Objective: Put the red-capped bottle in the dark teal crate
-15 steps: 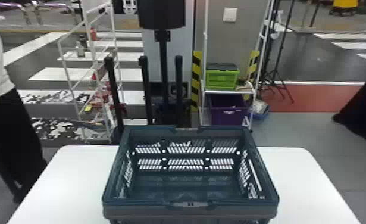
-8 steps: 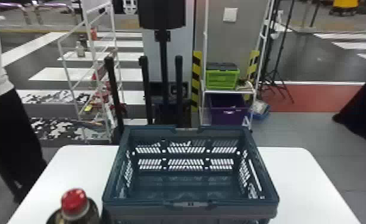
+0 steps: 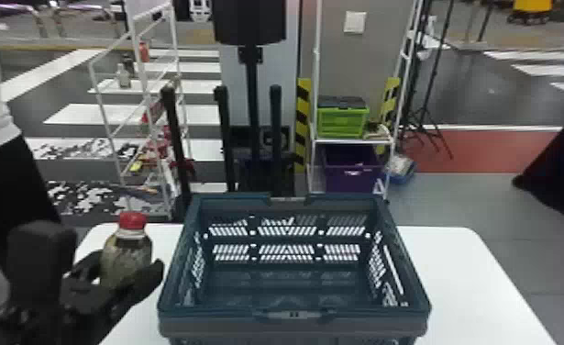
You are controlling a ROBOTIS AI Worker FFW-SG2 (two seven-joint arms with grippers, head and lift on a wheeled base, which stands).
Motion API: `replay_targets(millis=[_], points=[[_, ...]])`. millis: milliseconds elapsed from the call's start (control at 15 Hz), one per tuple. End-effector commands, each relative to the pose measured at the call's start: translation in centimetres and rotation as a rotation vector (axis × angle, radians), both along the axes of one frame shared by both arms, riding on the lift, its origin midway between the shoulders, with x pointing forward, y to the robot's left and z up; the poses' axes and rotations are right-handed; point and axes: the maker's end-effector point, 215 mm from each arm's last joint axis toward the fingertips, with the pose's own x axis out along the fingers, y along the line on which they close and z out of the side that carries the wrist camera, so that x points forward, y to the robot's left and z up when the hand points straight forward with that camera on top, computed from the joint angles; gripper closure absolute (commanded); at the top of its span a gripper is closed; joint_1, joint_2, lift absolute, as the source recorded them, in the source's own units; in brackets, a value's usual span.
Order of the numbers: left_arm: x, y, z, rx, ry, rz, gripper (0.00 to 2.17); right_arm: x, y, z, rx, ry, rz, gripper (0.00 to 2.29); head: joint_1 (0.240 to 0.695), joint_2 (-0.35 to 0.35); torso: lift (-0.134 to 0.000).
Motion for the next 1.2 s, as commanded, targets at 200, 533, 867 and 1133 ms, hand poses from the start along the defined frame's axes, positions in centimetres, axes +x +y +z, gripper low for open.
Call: replay_targets(millis=[200,533,867,1133], points=[[7.0,-5.8,0.6,0.049,0.057,-0.175,2.08,-0.6,-0.2,-0.3,-0.015,0.010,-0.015,0.15,0.499,0.000,0.000],[11.2,-15.6,-0.4,0.130,0.166,-0.495,2.08,-0.8,-0.4,-0.9,-0.014,0.019,-0.025,0.15,0.499,0.000,0.000],[13.1,-21.1,-7.7,0.259,0.359,-0.726,2.08,-1.2,-0.7,-1.2,-0.005,0.004,-0.034,0.15,0.499,0.000,0.000],[13.1,-24.7,-13.5,0.313,0.433,-0.878,2.08,-1.3,-0.8,-1.0,-0.002,-0.007,-0.036,0.15,0.499,0.000,0.000]])
